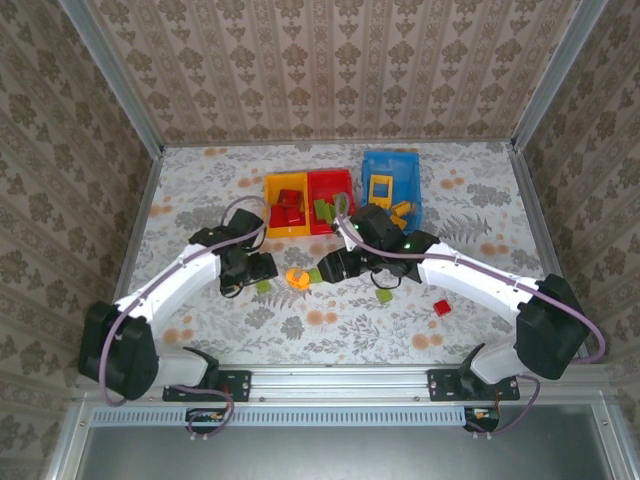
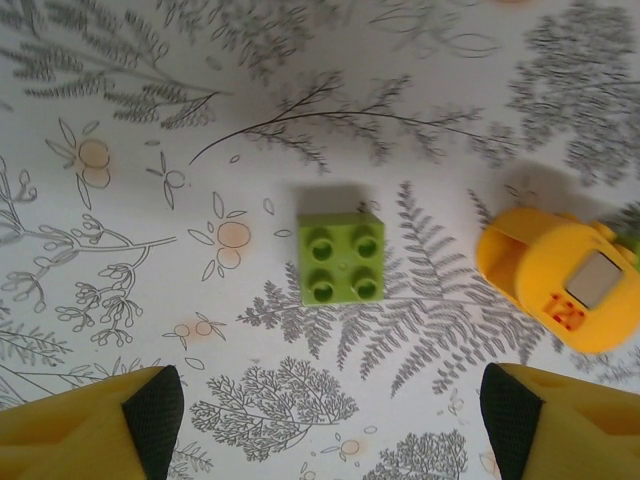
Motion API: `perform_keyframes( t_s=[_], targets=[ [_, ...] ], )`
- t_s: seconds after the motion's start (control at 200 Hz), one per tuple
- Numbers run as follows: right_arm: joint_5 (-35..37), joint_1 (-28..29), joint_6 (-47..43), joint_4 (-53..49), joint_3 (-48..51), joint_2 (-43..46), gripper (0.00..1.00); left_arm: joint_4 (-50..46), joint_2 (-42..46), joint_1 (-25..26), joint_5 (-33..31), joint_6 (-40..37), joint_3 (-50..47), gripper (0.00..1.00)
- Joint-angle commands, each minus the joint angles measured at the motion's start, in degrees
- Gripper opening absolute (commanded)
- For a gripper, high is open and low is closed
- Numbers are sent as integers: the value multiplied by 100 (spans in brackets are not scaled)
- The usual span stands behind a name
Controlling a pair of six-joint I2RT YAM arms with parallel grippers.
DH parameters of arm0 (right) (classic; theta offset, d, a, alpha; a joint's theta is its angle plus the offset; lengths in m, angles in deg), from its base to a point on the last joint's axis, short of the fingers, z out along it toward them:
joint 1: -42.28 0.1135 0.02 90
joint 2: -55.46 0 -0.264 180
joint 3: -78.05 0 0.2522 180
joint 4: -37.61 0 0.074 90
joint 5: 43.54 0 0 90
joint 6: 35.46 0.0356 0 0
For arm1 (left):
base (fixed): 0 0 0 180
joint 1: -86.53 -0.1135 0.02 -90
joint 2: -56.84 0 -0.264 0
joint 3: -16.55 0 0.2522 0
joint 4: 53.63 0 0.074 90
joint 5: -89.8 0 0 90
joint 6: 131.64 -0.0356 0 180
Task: Sort the legos into containers by color
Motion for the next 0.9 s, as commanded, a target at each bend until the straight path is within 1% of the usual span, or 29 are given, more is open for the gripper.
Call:
perform_keyframes(
  t_s=[0.0, 0.145, 0.26, 0.415, 0.515, 0.615, 0.765, 0.895],
  targets=[
    [-363, 122, -73, 293, -120, -157, 71, 222, -372, -89, 372, 323, -10, 81],
    [-399, 179, 6, 348, -139, -243, 70, 536, -937, -93, 470, 225, 42, 80],
    [-357, 174, 29, 330, -129, -214, 70, 509, -1283, -92, 461, 184, 83, 75],
    [-287, 179, 59, 332, -79, -175, 70, 659, -1399, -88, 369, 97, -41, 57],
    [-261, 181, 106, 362, -60, -163, 69, 746, -1461, -88, 304, 36, -68, 39],
    [-163, 175, 122, 390, -50, -67, 69, 712, -1368, -88, 178, -44, 1, 29],
    [230, 41, 266, 510, 12, 257, 69, 308, -1008, 164, -206, -361, 612, 25],
    [654, -345, 712, 998, 302, 806, 69, 5, -1073, 453, -406, -629, 1633, 25]
  ],
)
